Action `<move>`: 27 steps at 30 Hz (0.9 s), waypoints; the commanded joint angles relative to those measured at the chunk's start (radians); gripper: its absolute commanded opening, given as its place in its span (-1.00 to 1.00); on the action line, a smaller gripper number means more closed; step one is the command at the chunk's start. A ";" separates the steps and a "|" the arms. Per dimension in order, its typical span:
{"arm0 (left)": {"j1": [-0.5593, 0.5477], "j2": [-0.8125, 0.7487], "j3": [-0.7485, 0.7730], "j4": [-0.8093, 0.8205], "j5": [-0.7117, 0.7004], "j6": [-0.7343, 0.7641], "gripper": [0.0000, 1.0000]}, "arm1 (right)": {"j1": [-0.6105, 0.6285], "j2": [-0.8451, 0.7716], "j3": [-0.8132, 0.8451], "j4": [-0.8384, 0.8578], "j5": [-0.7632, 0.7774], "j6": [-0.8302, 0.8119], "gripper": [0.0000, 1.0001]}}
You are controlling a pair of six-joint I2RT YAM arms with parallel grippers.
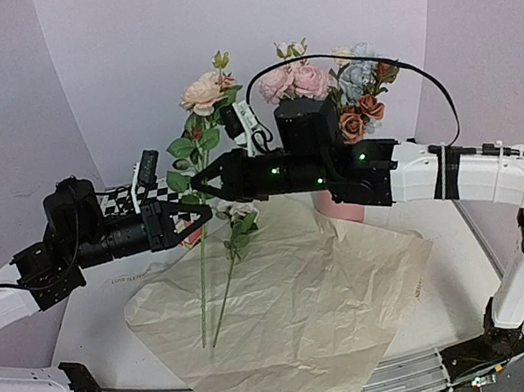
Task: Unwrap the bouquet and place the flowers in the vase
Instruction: Pick up the fake flower from the wrapping paper, then insert the fake flower into the vase.
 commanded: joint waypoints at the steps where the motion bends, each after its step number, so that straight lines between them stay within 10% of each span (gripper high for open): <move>1: -0.015 -0.030 -0.013 0.068 0.020 0.005 -0.33 | 0.005 -0.024 0.024 0.036 0.021 -0.016 -1.00; 4: -0.016 -0.055 -0.032 0.068 0.001 0.004 0.30 | 0.005 -0.079 -0.016 0.016 0.079 -0.063 -1.00; 8: -0.016 -0.099 -0.058 0.067 -0.024 0.008 0.62 | 0.005 -0.190 -0.063 -0.040 0.194 -0.174 -1.00; 27: -0.017 -0.121 -0.092 0.066 -0.069 0.013 0.69 | 0.003 -0.503 0.047 -0.127 0.915 -0.862 -1.00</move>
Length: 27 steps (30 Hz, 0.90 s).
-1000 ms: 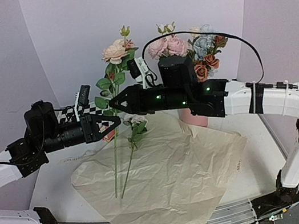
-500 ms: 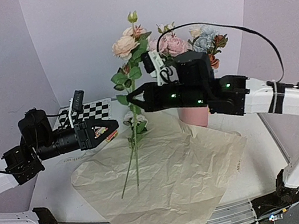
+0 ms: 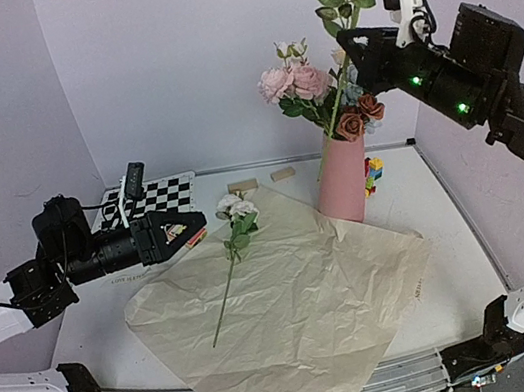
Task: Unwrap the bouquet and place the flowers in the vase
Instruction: Insert the fake flower into the vase.
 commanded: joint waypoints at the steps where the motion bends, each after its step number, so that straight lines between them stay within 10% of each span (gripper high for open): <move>1: -0.005 -0.011 0.009 0.033 -0.013 0.019 0.69 | 0.000 -0.001 0.049 0.078 0.185 -0.194 -1.00; 12: -0.005 -0.005 0.015 0.029 -0.023 0.016 0.68 | -0.082 -0.001 0.110 0.236 0.296 -0.352 -1.00; 27: -0.005 0.004 0.012 0.028 -0.017 -0.003 0.67 | -0.530 -0.041 -0.019 0.005 0.119 0.203 -1.00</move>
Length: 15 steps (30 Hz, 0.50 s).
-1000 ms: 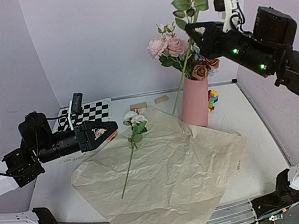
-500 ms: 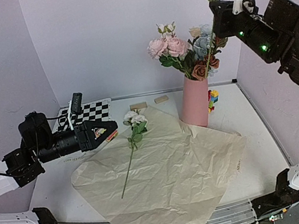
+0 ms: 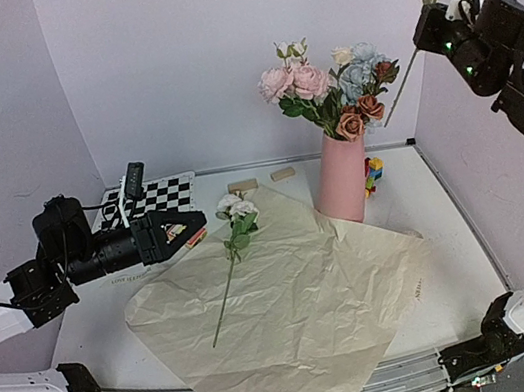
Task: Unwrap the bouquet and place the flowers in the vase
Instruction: Insert the fake flower into the vase.
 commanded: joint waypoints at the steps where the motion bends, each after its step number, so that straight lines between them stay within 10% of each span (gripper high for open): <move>1: -0.003 0.000 0.011 0.028 -0.002 -0.002 0.68 | -0.182 -0.008 -0.037 -0.086 -0.179 0.302 -1.00; 15: -0.003 -0.004 0.005 0.026 -0.006 0.001 0.68 | -0.330 -0.006 -0.198 0.087 -0.441 0.527 -1.00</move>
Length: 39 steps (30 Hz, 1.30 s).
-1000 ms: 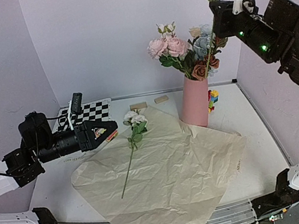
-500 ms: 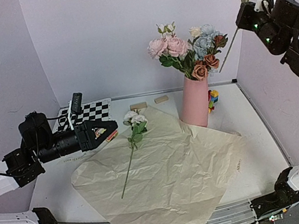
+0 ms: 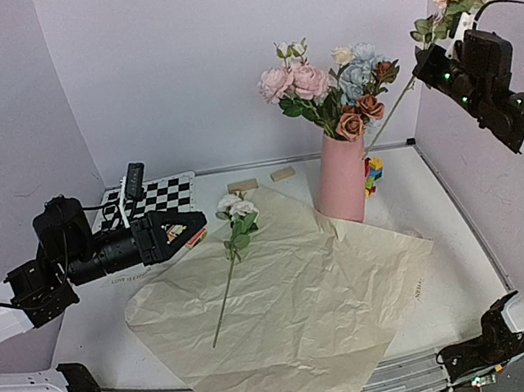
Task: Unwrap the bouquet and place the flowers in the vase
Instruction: Insert the fake flower into the vase.
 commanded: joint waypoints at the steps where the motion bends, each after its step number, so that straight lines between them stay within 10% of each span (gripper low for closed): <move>1: -0.003 -0.003 0.008 0.027 -0.006 0.003 0.68 | -0.003 -0.008 0.009 0.154 -0.054 0.052 -1.00; 39: -0.003 0.054 0.051 0.020 -0.003 0.005 0.68 | -0.003 0.007 -0.271 0.608 -0.261 -0.192 -1.00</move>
